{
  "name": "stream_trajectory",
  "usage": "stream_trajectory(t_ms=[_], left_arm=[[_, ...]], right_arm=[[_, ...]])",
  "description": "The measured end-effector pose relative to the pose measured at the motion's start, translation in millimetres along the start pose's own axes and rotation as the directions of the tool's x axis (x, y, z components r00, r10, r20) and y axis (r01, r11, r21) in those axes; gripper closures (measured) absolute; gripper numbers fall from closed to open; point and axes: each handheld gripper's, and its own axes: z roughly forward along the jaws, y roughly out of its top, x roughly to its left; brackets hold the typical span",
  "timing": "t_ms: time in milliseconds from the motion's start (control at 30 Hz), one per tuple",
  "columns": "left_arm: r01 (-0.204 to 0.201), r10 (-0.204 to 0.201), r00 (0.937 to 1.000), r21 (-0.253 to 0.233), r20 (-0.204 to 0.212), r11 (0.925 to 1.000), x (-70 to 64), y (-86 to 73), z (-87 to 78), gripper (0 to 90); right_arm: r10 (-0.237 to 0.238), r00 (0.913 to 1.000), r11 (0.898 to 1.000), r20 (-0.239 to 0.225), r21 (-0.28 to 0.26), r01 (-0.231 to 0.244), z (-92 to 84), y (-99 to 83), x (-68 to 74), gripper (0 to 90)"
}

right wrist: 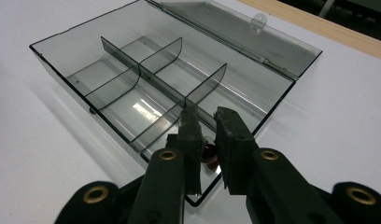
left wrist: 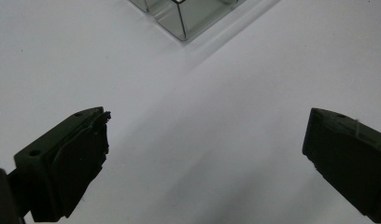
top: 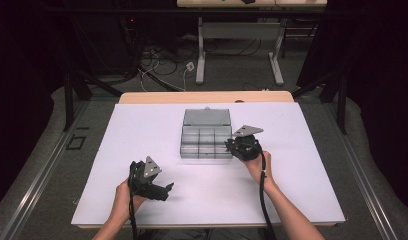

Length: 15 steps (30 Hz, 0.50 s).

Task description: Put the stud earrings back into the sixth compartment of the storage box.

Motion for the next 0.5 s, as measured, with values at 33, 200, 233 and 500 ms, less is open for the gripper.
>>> stream_trajectory(t_ms=[33, 200, 233, 500], left_arm=[[0.001, -0.001, 1.0, 0.0, 0.001, 1.0, -0.1, 0.0, 0.2, 0.4], [0.006, -0.006, 1.0, -0.004, 0.006, 1.0, -0.3, -0.3, 1.0, 0.4], [0.007, -0.007, 1.0, -0.005, 0.007, 1.0, -0.3, -0.4, 0.9, 0.4], [0.0, 0.0, 1.0, -0.005, 0.002, 1.0, 0.9, -0.6, -0.4, 0.4]], right_arm=[[0.006, 1.0, 1.0, -0.003, 0.012, -0.006, 0.5, 0.0, 0.1, 80.4], [0.007, 0.9999, 1.0, 0.007, 0.026, -0.008, 1.0, -0.5, -1.4, 75.8], [0.01, 0.9999, 1.0, 0.007, 0.024, -0.011, 0.9, -0.7, -1.8, 75.3], [0.019, 0.9997, 0.999, -0.016, 0.035, -0.018, -3.6, -1.6, -4.4, 59.3]])
